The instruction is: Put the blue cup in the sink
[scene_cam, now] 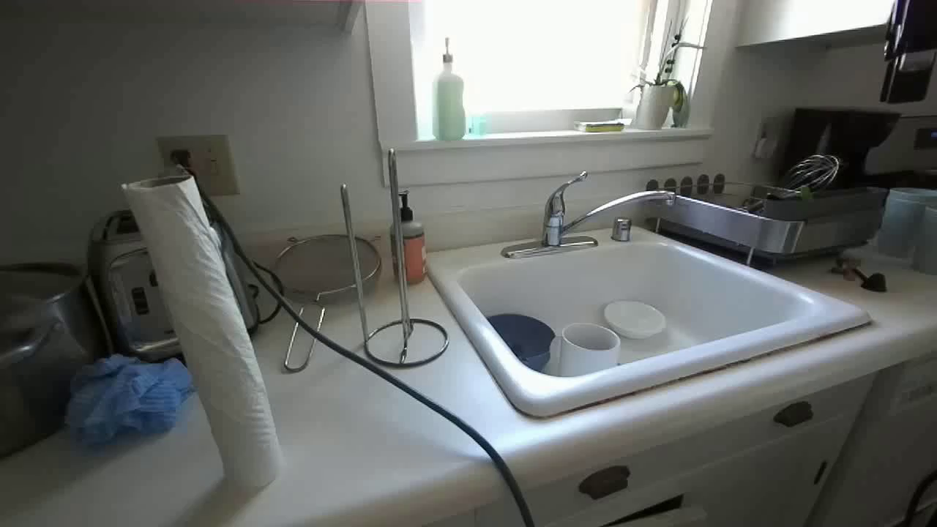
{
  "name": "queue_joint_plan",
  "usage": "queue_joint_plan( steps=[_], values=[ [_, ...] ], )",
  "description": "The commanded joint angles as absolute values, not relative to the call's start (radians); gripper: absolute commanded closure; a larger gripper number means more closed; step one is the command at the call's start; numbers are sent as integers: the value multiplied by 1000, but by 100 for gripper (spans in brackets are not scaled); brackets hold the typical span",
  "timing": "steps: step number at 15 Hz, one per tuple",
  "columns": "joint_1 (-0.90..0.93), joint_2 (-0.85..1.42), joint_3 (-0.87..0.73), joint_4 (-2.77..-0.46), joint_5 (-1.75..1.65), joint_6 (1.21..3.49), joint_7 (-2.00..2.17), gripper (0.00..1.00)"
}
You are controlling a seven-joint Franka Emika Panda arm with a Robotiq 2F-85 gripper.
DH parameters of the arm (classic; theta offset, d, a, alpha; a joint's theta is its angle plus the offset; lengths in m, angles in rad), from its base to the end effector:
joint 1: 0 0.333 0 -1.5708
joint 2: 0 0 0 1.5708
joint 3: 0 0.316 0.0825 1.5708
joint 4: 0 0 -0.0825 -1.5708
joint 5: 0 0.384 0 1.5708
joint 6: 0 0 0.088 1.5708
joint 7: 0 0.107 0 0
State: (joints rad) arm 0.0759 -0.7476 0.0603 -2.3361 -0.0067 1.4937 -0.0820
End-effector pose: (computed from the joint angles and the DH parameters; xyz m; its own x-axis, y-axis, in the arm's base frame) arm 0.3054 0.0464 0.5812 0.9756 0.1958 -0.0990 0.2004 -0.9789 0.0397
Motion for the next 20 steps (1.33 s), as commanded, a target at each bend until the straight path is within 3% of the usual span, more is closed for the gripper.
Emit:
queue_joint_plan(
  steps=[1, 14, 20],
  values=[
    [82, -746, 57, -2333, -9, 1491, -79, 0],
    [82, -746, 57, -2333, -9, 1491, -79, 0],
    [-54, -737, -26, -2377, -63, 1513, 41, 0]
  ],
)
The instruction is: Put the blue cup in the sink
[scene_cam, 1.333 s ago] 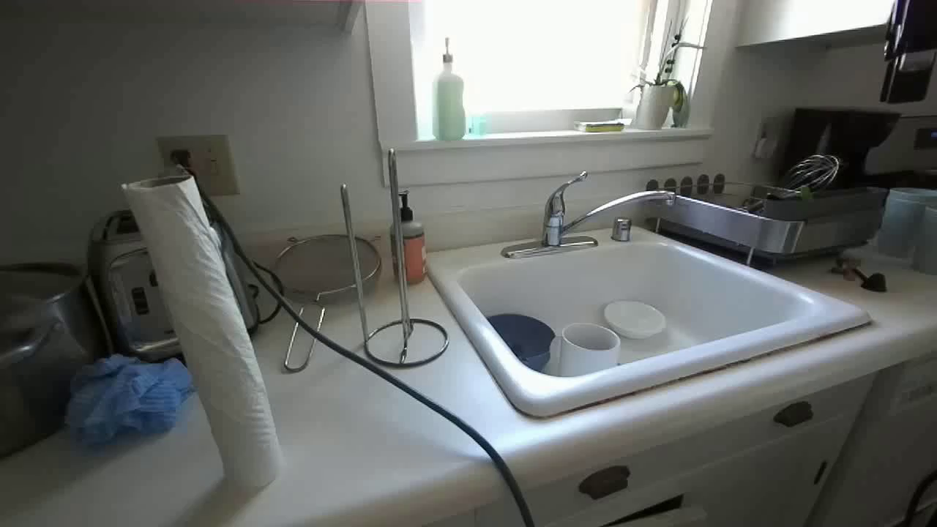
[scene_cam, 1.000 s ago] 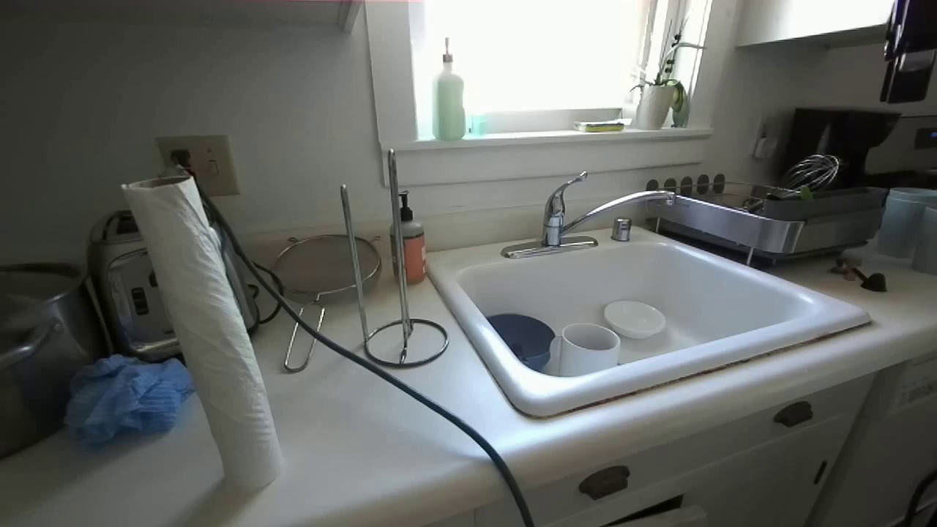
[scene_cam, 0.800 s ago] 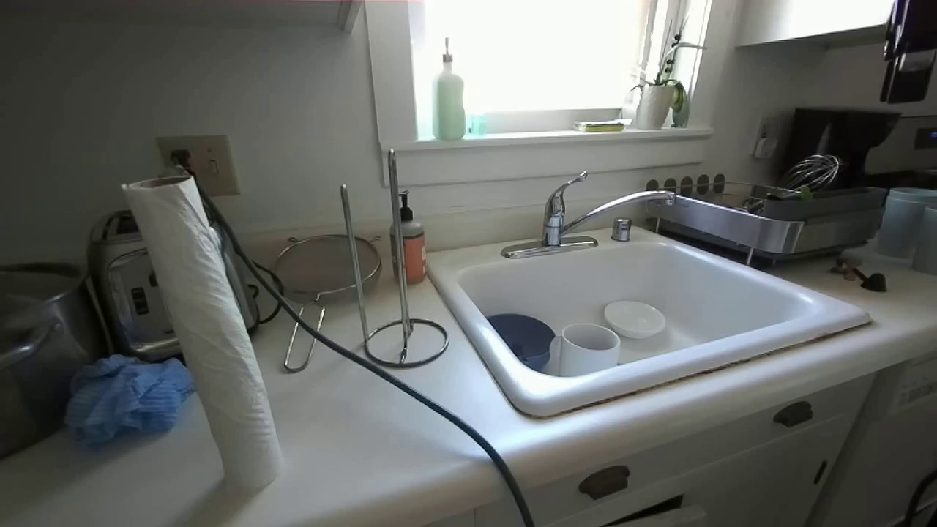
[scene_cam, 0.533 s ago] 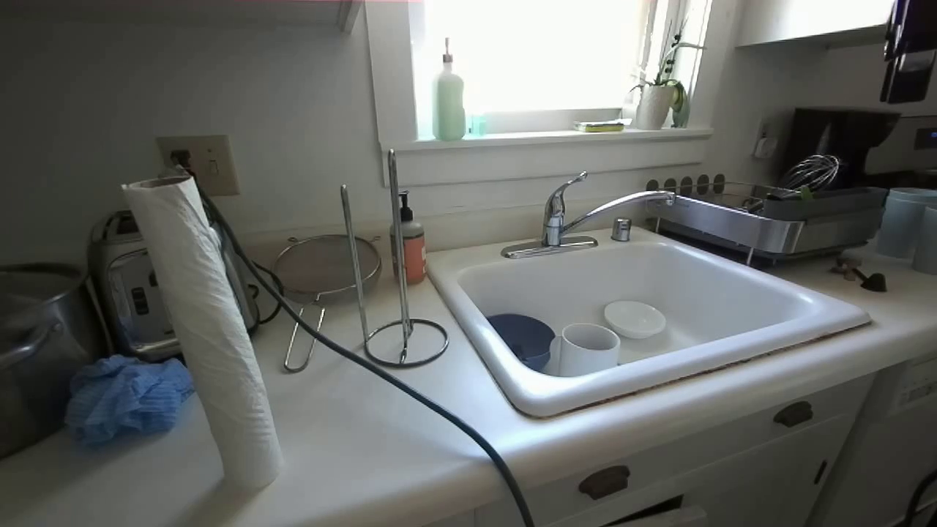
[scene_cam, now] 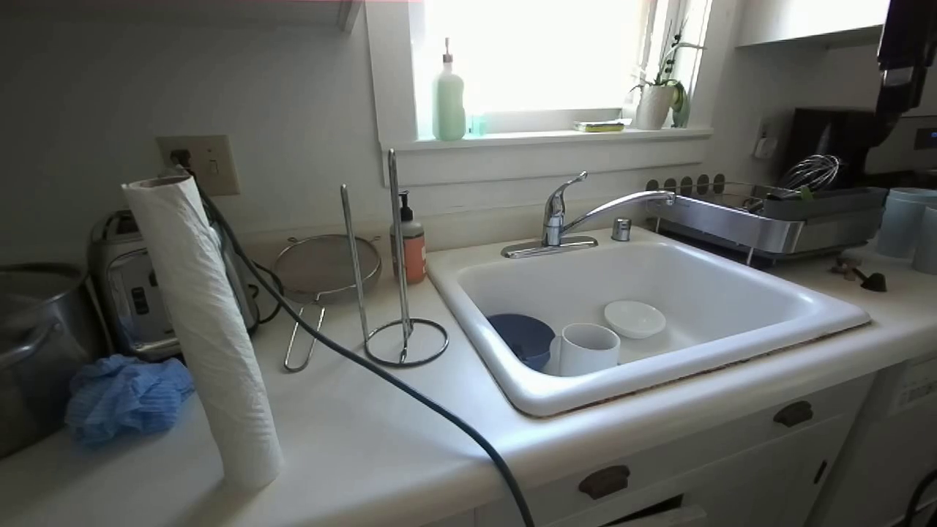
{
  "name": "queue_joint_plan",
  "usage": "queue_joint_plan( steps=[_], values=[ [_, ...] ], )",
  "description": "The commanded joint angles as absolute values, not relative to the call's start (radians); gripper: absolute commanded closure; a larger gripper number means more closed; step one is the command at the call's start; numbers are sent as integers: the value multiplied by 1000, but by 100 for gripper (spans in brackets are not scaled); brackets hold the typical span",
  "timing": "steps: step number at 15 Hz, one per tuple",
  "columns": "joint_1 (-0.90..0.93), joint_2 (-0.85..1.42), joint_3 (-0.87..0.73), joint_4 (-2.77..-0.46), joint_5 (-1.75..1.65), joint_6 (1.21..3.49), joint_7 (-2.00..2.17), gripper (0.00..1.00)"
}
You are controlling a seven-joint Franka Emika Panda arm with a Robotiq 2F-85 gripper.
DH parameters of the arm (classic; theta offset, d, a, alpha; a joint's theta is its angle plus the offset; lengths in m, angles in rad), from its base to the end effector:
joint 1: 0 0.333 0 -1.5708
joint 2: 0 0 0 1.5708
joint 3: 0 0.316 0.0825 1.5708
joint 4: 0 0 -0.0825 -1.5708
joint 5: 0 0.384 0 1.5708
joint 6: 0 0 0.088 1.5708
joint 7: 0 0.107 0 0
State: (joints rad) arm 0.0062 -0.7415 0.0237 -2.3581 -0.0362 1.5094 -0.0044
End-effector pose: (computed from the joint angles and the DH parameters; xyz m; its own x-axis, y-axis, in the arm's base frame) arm 0.3108 0.0071 0.5709 0.9939 0.0240 -0.1073 0.0297 -0.9982 0.0517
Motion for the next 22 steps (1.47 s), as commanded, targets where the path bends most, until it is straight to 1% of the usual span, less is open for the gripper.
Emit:
queue_joint_plan(
  steps=[1, 6, 11, 12, 22],
  values=[
    [-82, -737, -51, -2386, -70, 1523, 54, 0],
    [-207, -715, -138, -2405, -100, 1564, 115, 0],
    [-304, -667, -160, -2406, -191, 1691, 198, 0],
    [-275, -688, -167, -2404, -150, 1643, 152, 0],
    [-295, -665, -168, -2404, -174, 1676, 178, 0]
  ],
)
